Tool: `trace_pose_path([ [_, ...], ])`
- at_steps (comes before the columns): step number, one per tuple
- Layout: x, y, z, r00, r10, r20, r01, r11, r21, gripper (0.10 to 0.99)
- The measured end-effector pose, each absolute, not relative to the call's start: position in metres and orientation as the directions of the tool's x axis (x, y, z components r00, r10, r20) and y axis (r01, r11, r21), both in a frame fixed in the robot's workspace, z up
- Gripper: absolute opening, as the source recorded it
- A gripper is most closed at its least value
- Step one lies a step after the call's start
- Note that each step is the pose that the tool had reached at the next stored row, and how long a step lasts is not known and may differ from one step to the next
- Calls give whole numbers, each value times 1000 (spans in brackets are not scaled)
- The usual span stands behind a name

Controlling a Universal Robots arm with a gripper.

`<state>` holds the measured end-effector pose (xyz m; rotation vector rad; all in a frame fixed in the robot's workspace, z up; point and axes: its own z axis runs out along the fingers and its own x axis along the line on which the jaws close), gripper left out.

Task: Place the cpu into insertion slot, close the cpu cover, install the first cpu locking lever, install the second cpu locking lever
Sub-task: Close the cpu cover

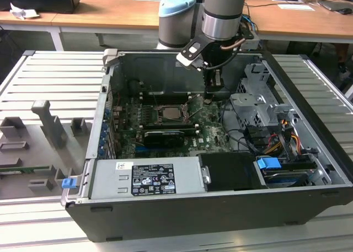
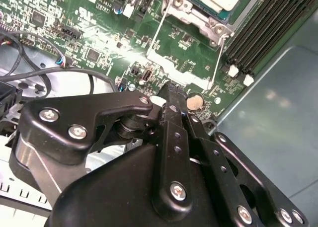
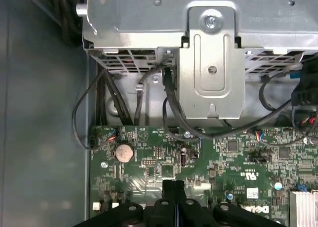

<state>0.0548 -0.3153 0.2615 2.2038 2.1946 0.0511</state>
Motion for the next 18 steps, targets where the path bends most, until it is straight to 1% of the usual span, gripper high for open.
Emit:
trace_pose_path([
  [6,58,-314,250,4,1000,1,999,-4,45,106],
  [18,51,-314,249,4,1000,1,999,-4,44,106],
])
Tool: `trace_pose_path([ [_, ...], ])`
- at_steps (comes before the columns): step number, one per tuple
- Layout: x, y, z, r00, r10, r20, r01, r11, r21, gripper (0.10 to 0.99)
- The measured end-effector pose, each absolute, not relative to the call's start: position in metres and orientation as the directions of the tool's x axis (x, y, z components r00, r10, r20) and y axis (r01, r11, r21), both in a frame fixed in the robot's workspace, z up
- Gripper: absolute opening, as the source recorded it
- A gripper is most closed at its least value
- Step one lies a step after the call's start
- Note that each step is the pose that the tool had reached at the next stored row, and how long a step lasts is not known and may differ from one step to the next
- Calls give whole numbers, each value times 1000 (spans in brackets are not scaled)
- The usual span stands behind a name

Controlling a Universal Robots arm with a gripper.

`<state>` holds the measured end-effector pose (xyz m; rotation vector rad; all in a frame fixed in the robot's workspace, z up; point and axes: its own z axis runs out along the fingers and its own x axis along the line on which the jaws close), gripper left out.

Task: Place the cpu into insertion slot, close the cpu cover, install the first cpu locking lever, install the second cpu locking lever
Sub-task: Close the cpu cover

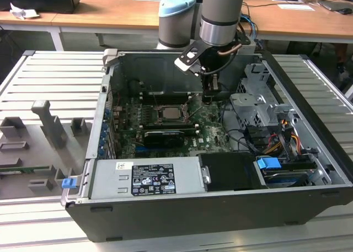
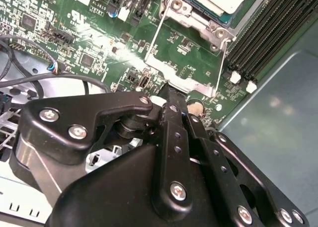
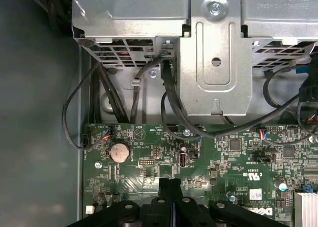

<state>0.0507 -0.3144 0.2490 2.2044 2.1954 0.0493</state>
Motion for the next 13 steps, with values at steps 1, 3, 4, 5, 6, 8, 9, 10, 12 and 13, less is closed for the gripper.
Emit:
trace_pose_path([
  [1,50,-314,249,4,1000,1,999,-4,44,106],
  [3,46,-314,249,4,1000,1,999,-4,44,106],
  [4,43,-314,249,4,1000,1,999,-4,44,106],
  [5,40,-314,249,4,1000,1,999,-4,44,106],
  [6,37,-314,249,4,1000,1,999,-4,44,106],
  [8,28,-314,249,4,1000,1,999,-4,44,106],
  [9,24,-314,249,4,1000,1,999,-4,44,106],
  [10,20,-314,249,4,1000,1,999,-4,44,106],
  [12,12,-314,248,4,1000,1,999,-4,44,106],
  [13,9,-314,248,4,1000,1,999,-4,44,106],
])
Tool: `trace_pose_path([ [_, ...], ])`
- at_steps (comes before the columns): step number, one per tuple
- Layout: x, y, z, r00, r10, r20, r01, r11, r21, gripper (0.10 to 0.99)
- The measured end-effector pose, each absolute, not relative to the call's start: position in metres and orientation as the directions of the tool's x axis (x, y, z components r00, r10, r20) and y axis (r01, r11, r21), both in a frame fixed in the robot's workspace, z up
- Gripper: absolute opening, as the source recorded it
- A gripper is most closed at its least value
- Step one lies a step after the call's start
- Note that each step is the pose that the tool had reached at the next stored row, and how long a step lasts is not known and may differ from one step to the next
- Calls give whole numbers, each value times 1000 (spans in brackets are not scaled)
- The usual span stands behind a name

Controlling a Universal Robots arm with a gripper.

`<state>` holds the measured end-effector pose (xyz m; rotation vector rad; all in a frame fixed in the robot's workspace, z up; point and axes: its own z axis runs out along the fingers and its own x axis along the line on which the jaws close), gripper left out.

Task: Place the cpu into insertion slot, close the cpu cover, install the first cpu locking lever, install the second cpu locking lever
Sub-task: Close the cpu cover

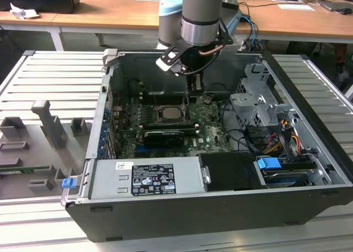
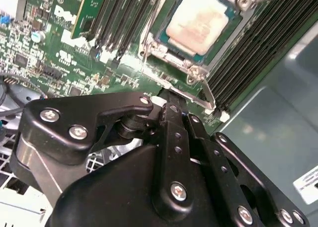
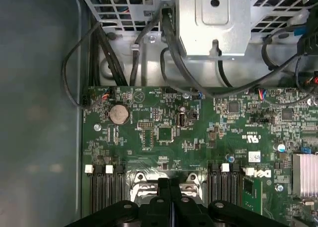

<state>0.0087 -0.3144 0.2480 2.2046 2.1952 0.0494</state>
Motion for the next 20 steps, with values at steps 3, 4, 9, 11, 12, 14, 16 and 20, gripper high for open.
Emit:
trace_pose_path([
  [3,-4,-314,246,4,1000,1,999,-4,44,106],
  [4,-7,-314,246,4,1000,1,999,-4,44,106],
  [9,-24,-314,236,4,1000,1,999,-4,44,106],
  [11,-27,-314,235,4,1000,1,999,-4,44,106],
  [12,-29,-314,235,4,1000,1,999,-4,44,106],
  [14,-31,-314,235,4,1000,1,999,-4,44,106],
  [16,-34,-314,235,4,1000,1,999,-4,44,106],
  [20,-37,-314,235,4,1000,1,999,-4,44,106],
])
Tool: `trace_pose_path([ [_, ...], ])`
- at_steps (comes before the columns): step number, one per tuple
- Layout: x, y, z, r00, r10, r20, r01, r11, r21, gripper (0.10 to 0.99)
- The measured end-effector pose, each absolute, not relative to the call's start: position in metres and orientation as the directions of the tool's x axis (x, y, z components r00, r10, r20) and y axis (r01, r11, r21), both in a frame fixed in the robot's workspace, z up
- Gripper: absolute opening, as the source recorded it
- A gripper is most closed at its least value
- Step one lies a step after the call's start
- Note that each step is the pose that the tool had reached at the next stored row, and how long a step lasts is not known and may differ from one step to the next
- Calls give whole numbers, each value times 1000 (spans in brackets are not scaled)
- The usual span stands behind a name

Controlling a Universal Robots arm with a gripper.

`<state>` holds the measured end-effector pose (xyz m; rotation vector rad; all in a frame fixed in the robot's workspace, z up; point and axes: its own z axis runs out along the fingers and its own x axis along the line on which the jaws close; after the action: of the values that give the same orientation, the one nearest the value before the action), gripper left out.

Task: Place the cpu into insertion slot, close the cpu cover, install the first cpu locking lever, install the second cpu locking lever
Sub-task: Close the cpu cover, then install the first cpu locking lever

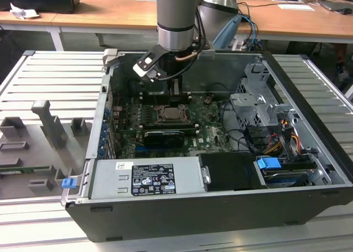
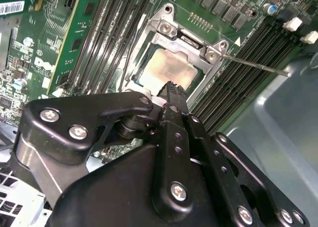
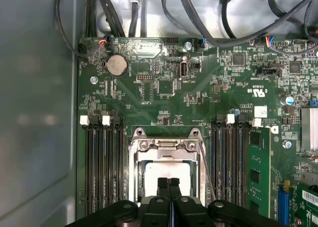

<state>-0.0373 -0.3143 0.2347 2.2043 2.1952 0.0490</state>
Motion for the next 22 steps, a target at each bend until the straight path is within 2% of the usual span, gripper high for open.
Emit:
trace_pose_path([
  [7,-41,-314,236,4,1000,1,999,-4,44,106],
  [17,-41,-314,268,4,1000,1,999,-4,43,106],
  [22,-41,-314,270,-8,1000,1,999,8,43,106],
])
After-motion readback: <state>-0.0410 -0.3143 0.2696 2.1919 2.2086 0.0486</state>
